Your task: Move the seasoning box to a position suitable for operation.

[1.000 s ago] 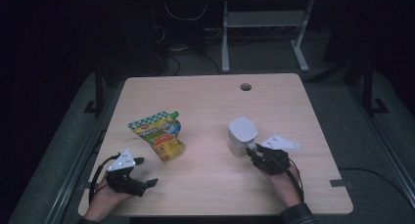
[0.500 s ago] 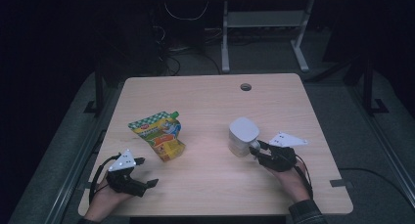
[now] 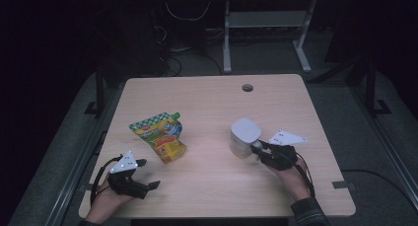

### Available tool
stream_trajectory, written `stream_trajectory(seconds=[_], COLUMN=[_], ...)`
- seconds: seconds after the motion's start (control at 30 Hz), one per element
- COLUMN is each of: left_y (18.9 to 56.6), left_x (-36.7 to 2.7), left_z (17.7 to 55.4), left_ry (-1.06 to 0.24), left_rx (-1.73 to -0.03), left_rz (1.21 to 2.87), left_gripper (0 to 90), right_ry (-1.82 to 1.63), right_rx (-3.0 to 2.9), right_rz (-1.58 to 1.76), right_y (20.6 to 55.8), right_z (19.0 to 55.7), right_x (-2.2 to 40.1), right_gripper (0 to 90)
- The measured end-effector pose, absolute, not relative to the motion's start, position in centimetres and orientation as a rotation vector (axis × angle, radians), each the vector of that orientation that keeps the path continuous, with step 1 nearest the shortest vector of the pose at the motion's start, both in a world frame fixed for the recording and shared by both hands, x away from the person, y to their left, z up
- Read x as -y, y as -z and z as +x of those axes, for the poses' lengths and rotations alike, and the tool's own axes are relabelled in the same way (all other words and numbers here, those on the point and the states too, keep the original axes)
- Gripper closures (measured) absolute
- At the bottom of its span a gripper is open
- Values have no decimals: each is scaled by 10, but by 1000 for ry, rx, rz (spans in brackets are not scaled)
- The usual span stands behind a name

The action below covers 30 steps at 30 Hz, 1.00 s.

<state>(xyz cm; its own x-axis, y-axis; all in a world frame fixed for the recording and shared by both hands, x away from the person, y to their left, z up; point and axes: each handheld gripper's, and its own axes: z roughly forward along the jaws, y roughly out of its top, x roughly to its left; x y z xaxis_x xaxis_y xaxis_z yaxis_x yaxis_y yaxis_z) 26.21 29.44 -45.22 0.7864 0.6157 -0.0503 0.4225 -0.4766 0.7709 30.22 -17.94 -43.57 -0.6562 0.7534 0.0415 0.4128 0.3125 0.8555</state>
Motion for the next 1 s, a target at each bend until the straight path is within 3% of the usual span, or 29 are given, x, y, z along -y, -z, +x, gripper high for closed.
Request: stream_trajectory(seconds=[0.5,1.0], left_y=[452,452], left_x=[-295,-294], left_z=[262,262], left_ry=[-298,-296], left_rx=[-767,-768], left_rz=[2142,2138], left_gripper=[48,48], right_ry=[-1341,-1465], right_rx=[-2253,-2378], right_rz=[944,730], right_y=[431,430], right_z=[296,281], right_x=[176,139], right_gripper=[687,687])
